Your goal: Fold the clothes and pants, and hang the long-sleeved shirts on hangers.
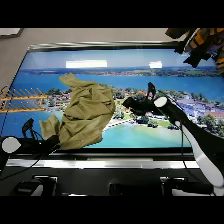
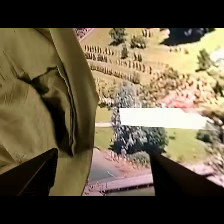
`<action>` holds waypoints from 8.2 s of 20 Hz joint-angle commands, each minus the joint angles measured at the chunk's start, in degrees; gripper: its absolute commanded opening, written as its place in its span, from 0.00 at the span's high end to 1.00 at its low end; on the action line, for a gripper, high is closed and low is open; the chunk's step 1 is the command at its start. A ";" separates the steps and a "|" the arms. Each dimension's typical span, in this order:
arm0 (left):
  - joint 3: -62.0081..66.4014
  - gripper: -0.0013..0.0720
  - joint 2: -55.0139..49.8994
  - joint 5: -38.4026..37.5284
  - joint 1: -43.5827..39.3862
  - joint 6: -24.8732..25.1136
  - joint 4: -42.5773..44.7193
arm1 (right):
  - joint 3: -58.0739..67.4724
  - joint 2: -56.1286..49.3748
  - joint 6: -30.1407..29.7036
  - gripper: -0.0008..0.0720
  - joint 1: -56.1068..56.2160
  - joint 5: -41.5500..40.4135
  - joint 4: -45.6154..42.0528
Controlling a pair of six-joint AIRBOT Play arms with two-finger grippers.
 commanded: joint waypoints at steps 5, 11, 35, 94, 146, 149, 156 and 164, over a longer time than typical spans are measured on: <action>-0.04 0.96 -0.28 0.11 -0.02 -0.07 0.04 | 16.74 -15.37 2.84 0.13 0.07 5.31 1.09; -0.04 0.96 -0.87 0.72 -0.02 -0.07 0.04 | 17.05 -18.69 2.86 0.15 0.17 6.32 8.50; 30.56 0.96 -11.76 11.80 -0.72 10.27 -2.80 | 19.89 14.58 4.83 0.95 -2.10 4.42 -11.67; 36.76 0.96 -44.33 17.07 -1.92 8.15 -12.50 | -9.79 5.18 -14.36 0.06 -38.12 24.90 -6.99; 69.26 0.96 -64.26 3.85 -1.92 8.13 -1.07 | 47.69 -17.42 18.05 0.94 -21.46 35.56 -25.99; 69.29 0.59 -68.32 3.89 -1.53 8.13 -3.32 | 47.69 -21.59 16.79 0.79 -19.50 34.18 -26.08; 70.18 0.03 -57.68 -3.52 7.13 16.90 -3.26 | 47.60 -9.99 1.05 0.22 -29.83 50.03 -28.48; 26.56 0.03 -27.08 2.69 19.15 26.58 -6.75 | 3.08 17.03 -1.42 0.22 -39.60 45.03 -22.77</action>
